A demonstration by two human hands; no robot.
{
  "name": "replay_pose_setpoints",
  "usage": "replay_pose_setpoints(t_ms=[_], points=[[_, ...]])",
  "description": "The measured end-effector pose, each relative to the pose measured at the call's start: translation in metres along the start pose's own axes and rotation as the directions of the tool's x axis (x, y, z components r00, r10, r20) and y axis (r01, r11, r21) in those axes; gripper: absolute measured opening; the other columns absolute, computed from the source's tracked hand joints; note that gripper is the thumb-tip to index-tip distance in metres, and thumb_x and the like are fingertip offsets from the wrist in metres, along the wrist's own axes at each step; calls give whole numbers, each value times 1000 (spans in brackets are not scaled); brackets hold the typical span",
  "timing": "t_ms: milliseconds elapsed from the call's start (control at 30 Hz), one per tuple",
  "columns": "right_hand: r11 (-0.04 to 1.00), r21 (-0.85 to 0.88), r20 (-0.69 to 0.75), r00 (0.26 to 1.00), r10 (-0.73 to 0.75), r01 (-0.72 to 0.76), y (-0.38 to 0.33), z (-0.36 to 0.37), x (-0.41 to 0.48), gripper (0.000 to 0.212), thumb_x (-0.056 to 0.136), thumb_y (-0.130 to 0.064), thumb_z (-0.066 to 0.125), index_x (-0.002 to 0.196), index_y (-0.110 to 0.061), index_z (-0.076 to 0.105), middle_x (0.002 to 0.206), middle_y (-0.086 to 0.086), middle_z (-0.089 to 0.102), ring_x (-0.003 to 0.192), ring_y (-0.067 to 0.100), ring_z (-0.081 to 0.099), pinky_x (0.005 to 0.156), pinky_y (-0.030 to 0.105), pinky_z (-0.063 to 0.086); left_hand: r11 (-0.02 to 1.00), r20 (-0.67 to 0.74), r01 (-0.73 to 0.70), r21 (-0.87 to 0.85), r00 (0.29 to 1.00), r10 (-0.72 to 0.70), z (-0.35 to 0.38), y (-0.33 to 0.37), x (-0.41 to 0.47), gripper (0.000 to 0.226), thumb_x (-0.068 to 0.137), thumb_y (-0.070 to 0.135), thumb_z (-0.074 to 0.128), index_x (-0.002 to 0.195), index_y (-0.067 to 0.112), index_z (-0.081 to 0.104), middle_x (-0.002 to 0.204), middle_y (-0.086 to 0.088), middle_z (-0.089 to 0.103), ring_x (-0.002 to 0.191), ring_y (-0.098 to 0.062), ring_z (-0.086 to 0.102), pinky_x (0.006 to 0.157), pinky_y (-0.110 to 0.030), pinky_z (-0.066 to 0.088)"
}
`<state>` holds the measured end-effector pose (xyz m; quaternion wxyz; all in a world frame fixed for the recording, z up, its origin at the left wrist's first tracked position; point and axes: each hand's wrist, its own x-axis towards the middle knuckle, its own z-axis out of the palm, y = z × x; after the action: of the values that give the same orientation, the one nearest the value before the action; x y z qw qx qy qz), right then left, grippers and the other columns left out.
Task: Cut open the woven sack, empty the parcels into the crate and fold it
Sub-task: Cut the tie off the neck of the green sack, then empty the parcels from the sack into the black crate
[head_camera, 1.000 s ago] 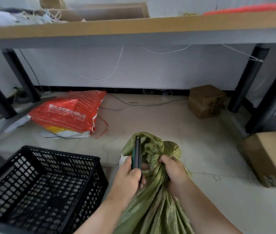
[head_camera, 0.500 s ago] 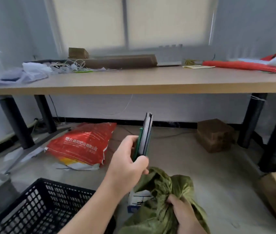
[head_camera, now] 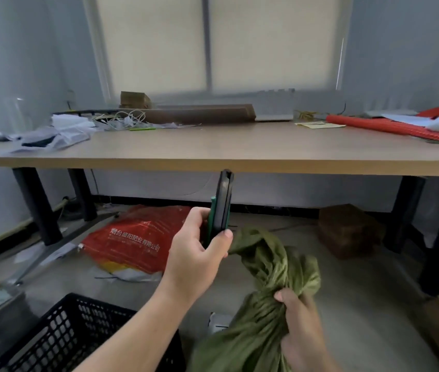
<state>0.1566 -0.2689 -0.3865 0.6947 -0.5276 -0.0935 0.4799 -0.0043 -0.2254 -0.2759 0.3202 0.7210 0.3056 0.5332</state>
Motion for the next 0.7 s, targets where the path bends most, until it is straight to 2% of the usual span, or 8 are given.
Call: replay_pose_setpoints(t_ms=[67,200,333,433,500,567,633,700], points=[[997,57,23,998,-61,60,-8,-3,-6,18,85,0,57,96,-14,61,106,21,67,97,42,66,95,59,51,999,6,9,38,1000,-9,0,-25,-15,8,89,21,65,89,20,56,66,4,57,56,-17,53,53,-34,45],[973,89,4,977,-214,213,-24,-11,-12,21,90,1,55,81,-18,53,90,8,62,79,26,64,71,36,53,978,23,190,81,981,-193,-2,-89,-53,6,94,18,66,94,20,61,79,9,65,75,-3,62,66,-15,47],[950,81,4,953,-302,300,-23,-17,-7,21,88,1,55,84,-20,54,103,10,58,91,29,62,78,44,53,879,-33,449,161,892,-450,5,-156,-98,6,96,21,63,96,16,59,83,1,63,67,-1,58,58,-15,43],[929,42,22,929,-369,368,-22,-21,-1,20,85,-1,55,82,-20,51,92,7,57,89,28,59,74,43,52,765,-67,590,259,801,-595,11,-197,-128,5,97,21,60,101,20,61,93,1,68,82,-8,64,67,-23,49],[904,30,39,903,-428,427,-24,-26,2,21,83,0,54,77,-20,54,83,5,60,86,29,63,73,45,54,663,-67,666,340,721,-690,16,-225,-147,19,96,21,59,115,20,63,103,1,70,92,-16,65,75,-29,50],[883,12,34,883,-469,468,-27,-31,4,25,80,0,55,70,-23,57,82,7,61,88,34,64,78,51,55,548,-73,720,426,631,-773,21,-252,-164,35,94,23,60,129,18,59,118,-5,69,100,-21,63,78,-29,47],[869,-22,13,869,-495,495,-31,-37,7,20,73,-5,59,68,-23,57,88,13,57,90,39,64,82,58,54,427,-83,757,495,531,-844,25,-274,-181,45,91,23,63,134,16,52,122,-9,67,90,-20,60,70,-27,44],[852,-69,-23,853,-521,518,-32,-41,11,16,70,-7,61,71,-22,56,90,14,56,90,38,65,84,64,53,315,-105,788,529,429,-897,30,-293,-196,44,90,27,64,130,14,50,116,-12,66,81,-19,59,64,-28,46]])
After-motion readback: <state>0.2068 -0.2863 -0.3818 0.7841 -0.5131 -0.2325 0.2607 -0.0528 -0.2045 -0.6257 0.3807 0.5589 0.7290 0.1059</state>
